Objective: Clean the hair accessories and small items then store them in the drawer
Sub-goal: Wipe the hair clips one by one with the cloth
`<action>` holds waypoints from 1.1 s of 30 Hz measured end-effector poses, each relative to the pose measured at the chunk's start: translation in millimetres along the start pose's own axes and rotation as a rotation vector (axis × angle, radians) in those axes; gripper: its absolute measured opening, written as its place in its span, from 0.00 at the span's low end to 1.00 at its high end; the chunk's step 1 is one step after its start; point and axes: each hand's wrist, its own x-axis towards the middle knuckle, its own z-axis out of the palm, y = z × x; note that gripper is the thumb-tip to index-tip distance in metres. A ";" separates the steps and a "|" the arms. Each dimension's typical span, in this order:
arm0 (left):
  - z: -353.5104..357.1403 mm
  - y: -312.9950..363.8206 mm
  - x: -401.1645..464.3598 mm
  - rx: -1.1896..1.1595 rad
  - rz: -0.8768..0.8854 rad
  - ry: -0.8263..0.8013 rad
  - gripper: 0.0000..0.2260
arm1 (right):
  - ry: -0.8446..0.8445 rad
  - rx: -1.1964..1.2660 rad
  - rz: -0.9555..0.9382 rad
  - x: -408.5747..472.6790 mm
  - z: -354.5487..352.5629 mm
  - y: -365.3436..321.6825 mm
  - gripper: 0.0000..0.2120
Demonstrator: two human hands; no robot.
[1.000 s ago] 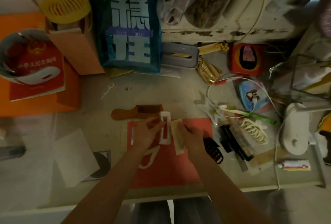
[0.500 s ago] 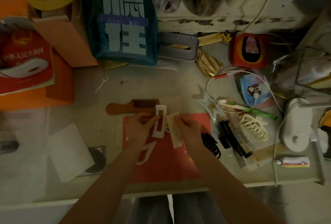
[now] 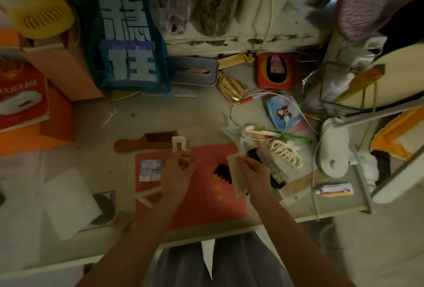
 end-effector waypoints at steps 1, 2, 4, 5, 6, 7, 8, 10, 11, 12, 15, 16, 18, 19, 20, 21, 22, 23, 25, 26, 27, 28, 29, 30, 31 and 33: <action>10.1 -0.2 -3.8 0.001 -0.005 -0.036 0.13 | 0.001 0.006 -0.005 0.7 -10.1 0.1 0.05; 20.7 -1.5 -8.1 -0.006 -0.020 -0.071 0.15 | -0.003 0.010 -0.012 2.1 -18.7 1.1 0.06; 41.3 1.0 -16.7 -0.048 -0.072 -0.117 0.19 | -0.011 0.001 -0.027 6.5 -35.9 3.4 0.08; 51.1 4.6 -21.6 -0.074 -0.101 -0.122 0.21 | -0.008 -0.005 -0.033 8.6 -44.7 4.7 0.09; 60.2 7.7 -25.9 -0.090 -0.122 -0.118 0.22 | -0.015 -0.008 -0.044 11.4 -53.9 5.8 0.10; 68.3 11.5 -29.6 -0.081 -0.125 -0.123 0.24 | -0.039 -0.019 -0.058 15.0 -62.8 6.7 0.08; 75.7 13.2 -33.1 -0.076 -0.116 -0.132 0.24 | -0.070 -0.038 -0.068 19.6 -71.2 9.2 0.07; 84.7 16.0 -42.5 -0.068 -0.097 -0.159 0.23 | -0.118 -0.076 -0.070 27.0 -85.9 14.2 0.09; 87.5 14.6 -46.6 -0.059 -0.077 -0.163 0.24 | -0.134 -0.078 -0.066 30.0 -92.0 16.1 0.09; 90.3 10.9 -48.7 -0.046 -0.049 -0.162 0.25 | -0.148 -0.078 -0.066 31.9 -96.9 17.6 0.09; 94.8 5.6 -52.8 0.015 0.031 -0.136 0.21 | -0.182 -0.101 -0.101 33.0 -106.8 19.1 0.10; 94.6 6.0 -53.5 0.027 0.036 -0.116 0.20 | -0.190 -0.110 -0.110 33.7 -108.8 20.2 0.11; 96.6 6.4 -53.7 0.039 0.031 -0.074 0.18 | -0.208 -0.139 -0.123 36.2 -112.5 23.3 0.12; 97.5 5.5 -53.7 0.032 0.030 -0.062 0.17 | -0.216 -0.158 -0.129 37.1 -113.6 25.2 0.13; 98.1 4.2 -54.1 0.022 0.023 -0.055 0.17 | -0.218 -0.168 -0.136 37.3 -114.3 26.3 0.13; 98.3 2.0 -54.5 0.006 0.014 -0.049 0.17 | -0.222 -0.173 -0.139 38.4 -114.6 28.2 0.13; 98.1 -0.7 -54.6 -0.007 0.002 -0.046 0.17 | -0.224 -0.172 -0.136 39.5 -115.1 29.8 0.12; 97.9 -2.8 -54.4 -0.020 -0.005 -0.047 0.17 | -0.221 -0.170 -0.132 40.1 -115.7 31.1 0.11; 98.0 -7.7 -52.0 -0.022 -0.005 -0.039 0.19 | -0.209 -0.158 -0.130 40.3 -116.6 34.2 0.11; 97.5 -9.0 -50.7 -0.011 -0.001 -0.039 0.20 | -0.211 -0.148 -0.126 40.1 -116.6 35.6 0.11; 97.3 -10.3 -49.4 0.000 0.008 -0.044 0.20 | -0.221 -0.143 -0.121 39.4 -116.7 36.4 0.10; 97.0 -11.2 -48.7 0.001 0.017 -0.051 0.21 | -0.235 -0.146 -0.118 38.5 -116.5 37.0 0.08; 96.6 -12.0 -48.3 -0.005 0.025 -0.063 0.22 | -0.241 -0.147 -0.117 37.9 -116.1 38.4 0.07; 96.3 -13.1 -48.9 -0.002 0.038 -0.074 0.22 | -0.238 -0.138 -0.115 37.1 -116.0 40.2 0.07; 96.0 -14.9 -49.8 0.011 0.062 -0.080 0.23 | -0.229 -0.121 -0.111 36.1 -116.0 42.3 0.07; 95.0 -17.5 -51.6 0.055 0.112 -0.092 0.25 | -0.210 -0.093 -0.102 33.6 -116.0 45.2 0.08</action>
